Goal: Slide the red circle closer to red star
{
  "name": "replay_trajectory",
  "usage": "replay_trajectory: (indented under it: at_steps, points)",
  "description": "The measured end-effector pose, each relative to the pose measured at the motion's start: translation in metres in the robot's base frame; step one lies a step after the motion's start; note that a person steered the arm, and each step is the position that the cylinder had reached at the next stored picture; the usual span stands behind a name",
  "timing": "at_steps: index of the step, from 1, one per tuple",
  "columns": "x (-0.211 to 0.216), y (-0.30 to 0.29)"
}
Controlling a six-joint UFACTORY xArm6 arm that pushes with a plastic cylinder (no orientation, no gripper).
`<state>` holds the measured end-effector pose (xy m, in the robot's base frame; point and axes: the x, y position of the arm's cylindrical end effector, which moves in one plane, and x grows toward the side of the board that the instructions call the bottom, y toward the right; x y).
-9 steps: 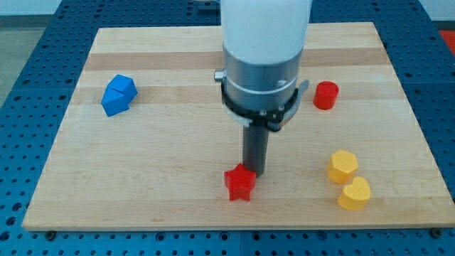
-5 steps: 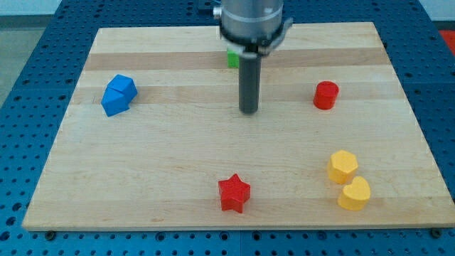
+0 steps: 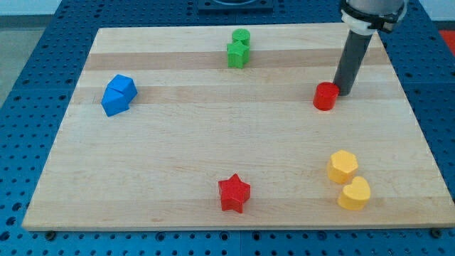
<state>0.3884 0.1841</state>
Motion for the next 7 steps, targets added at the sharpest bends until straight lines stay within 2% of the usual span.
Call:
replay_trajectory:
  at_steps: [1, 3, 4, 6, 7]
  points:
    - [0.003, -0.007]
    - [0.014, -0.061]
    - [0.039, -0.091]
    - [0.114, -0.143]
    - [0.132, -0.151]
